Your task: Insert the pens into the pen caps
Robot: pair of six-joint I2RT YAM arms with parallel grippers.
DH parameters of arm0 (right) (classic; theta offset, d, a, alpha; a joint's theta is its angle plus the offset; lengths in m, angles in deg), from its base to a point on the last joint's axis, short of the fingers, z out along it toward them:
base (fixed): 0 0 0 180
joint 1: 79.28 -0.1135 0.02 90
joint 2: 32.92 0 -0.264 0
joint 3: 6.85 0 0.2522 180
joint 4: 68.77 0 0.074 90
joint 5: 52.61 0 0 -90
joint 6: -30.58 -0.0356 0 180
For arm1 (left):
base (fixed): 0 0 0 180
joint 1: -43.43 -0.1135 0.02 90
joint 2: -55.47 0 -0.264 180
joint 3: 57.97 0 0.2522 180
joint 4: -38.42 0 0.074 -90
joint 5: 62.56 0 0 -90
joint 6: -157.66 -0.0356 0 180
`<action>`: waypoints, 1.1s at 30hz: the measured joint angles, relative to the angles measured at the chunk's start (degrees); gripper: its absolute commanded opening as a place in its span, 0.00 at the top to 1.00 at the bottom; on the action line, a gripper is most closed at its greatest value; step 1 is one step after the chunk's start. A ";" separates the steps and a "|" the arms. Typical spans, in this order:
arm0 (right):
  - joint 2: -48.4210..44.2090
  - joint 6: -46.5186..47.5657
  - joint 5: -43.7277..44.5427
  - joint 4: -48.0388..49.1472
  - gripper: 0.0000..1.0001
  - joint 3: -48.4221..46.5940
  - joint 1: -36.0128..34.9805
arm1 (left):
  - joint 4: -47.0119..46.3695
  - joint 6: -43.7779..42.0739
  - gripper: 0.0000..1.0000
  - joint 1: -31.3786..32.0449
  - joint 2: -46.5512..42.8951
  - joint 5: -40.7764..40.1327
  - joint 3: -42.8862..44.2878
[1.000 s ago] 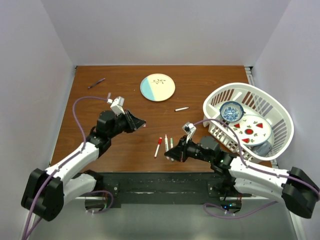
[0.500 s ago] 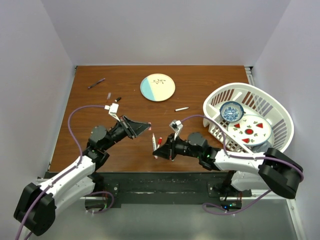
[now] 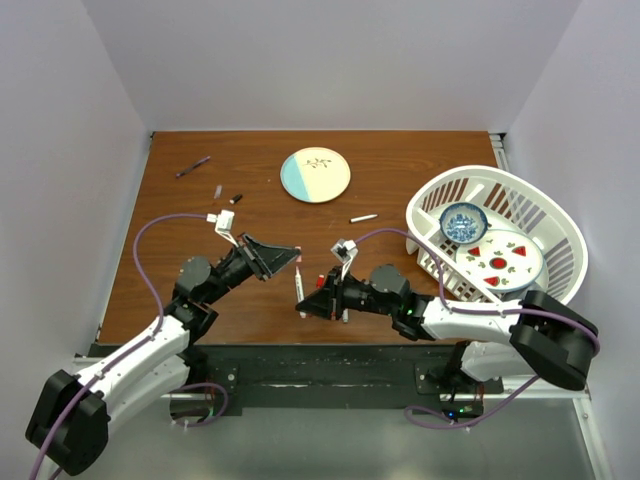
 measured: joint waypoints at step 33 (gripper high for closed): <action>-0.13 -0.17 2.80 0.20 1.00 -1.31 -0.44 | -7.04 0.09 1.00 1.03 -2.23 0.07 -6.51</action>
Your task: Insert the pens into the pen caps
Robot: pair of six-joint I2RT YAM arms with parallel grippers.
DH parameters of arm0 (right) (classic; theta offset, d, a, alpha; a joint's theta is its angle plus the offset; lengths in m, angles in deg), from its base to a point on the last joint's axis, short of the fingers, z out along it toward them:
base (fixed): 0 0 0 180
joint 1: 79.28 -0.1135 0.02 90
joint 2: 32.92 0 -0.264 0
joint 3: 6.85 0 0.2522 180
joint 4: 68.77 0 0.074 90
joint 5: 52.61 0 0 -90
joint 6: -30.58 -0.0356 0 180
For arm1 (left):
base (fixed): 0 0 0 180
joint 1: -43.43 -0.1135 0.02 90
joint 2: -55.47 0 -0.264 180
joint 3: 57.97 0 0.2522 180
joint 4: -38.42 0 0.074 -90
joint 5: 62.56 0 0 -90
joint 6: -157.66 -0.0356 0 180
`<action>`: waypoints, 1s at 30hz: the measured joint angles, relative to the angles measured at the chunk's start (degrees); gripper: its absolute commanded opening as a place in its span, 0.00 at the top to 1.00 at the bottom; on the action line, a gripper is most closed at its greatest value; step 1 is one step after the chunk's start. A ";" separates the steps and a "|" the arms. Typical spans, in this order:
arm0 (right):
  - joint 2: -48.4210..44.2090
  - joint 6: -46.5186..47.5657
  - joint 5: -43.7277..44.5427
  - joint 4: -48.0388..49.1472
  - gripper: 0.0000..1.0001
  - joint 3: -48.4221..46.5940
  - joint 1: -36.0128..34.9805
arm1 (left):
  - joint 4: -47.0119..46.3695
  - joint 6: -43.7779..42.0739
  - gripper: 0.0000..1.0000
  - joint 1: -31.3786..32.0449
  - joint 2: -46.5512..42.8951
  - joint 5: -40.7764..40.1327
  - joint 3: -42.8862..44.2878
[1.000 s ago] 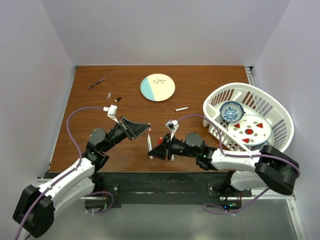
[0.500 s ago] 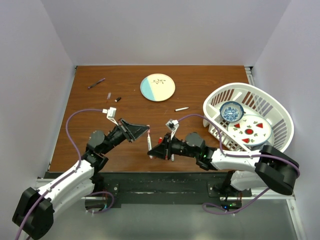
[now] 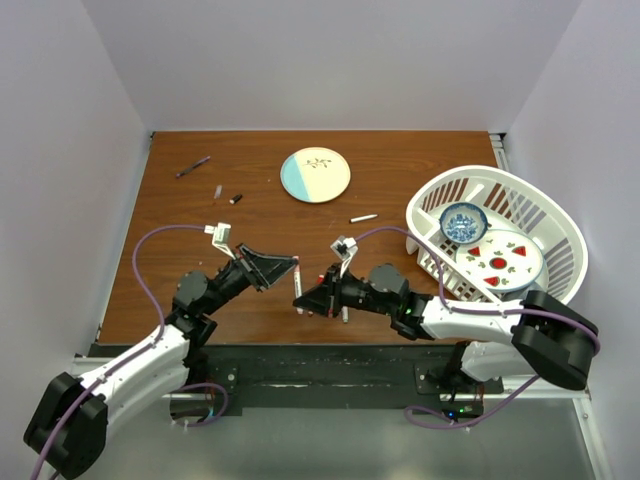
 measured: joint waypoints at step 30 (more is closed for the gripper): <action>-7.26 5.16 -0.09 -10.38 1.00 -6.29 -0.02 | 0.26 -0.85 0.42 1.46 -1.84 6.93 0.39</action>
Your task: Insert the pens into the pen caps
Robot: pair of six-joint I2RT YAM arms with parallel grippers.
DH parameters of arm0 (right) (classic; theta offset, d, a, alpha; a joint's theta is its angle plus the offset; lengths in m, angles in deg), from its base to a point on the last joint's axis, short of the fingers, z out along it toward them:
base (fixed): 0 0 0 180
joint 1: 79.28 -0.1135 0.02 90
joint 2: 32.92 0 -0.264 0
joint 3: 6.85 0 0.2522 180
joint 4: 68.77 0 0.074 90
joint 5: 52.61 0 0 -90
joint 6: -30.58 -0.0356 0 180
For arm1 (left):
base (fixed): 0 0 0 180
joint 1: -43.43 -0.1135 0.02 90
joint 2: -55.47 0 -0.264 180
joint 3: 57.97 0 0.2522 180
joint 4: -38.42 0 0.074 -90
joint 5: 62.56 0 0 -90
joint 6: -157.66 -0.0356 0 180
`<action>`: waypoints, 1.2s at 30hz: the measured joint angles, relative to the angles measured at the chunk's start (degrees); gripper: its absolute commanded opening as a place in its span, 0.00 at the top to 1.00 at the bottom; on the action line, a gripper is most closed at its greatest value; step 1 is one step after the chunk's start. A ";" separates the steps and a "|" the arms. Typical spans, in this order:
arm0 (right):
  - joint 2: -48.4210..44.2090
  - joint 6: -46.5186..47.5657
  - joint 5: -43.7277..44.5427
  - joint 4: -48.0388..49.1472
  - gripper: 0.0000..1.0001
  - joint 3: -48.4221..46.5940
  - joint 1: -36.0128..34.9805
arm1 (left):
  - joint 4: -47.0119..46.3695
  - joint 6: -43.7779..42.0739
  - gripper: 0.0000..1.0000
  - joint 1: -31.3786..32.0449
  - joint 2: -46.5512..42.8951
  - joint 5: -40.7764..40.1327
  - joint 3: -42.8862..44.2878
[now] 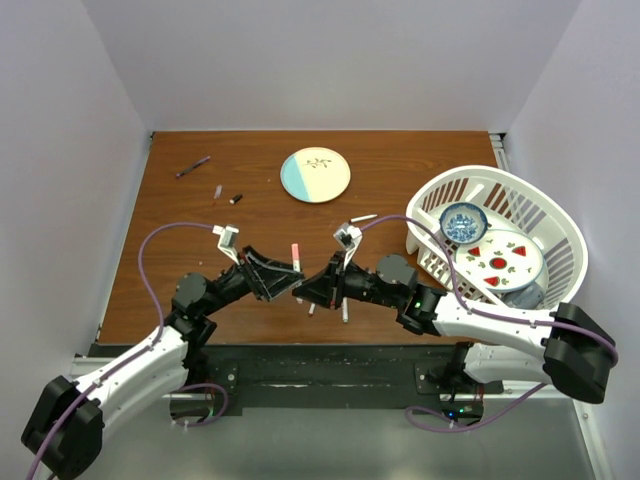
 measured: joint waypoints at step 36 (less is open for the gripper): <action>5.25 -3.30 -2.84 4.20 1.00 -0.11 -0.85 | -2.45 0.31 0.63 0.28 1.16 1.33 1.92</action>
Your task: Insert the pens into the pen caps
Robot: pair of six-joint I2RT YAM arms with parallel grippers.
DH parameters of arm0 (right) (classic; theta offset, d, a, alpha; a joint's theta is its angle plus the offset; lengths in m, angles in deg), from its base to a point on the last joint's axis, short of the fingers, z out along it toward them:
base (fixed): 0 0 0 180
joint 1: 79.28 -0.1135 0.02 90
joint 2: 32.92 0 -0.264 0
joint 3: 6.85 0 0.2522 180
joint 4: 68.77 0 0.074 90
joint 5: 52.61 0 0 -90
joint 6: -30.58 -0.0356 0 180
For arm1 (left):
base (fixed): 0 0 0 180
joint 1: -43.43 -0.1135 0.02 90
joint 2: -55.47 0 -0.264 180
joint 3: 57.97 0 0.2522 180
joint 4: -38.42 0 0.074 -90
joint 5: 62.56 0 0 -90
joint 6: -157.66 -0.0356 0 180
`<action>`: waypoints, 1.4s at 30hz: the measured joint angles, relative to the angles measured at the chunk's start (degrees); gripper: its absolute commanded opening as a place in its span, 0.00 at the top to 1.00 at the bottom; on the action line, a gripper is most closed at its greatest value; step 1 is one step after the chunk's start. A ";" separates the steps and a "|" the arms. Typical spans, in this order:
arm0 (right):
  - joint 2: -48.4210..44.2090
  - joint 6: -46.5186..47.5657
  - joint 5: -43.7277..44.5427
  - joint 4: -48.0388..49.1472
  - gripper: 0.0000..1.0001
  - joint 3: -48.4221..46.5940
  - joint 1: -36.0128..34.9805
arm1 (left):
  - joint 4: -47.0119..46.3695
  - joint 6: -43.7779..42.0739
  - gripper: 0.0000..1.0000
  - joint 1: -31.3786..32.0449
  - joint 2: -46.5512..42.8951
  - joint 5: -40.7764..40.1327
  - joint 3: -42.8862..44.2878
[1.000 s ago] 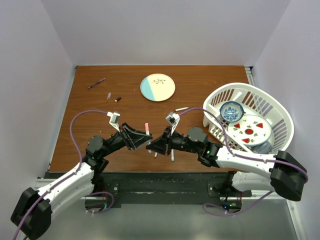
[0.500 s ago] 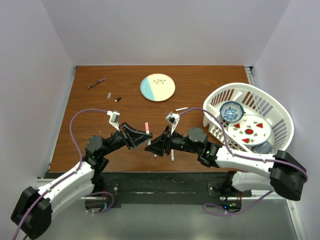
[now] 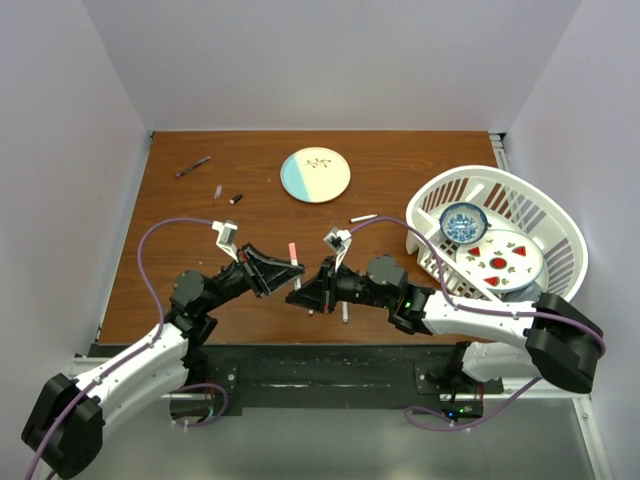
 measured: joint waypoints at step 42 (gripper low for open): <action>-8.55 0.26 -6.95 0.70 1.00 4.72 -0.07 | 8.00 -7.61 0.86 0.11 0.55 2.27 11.19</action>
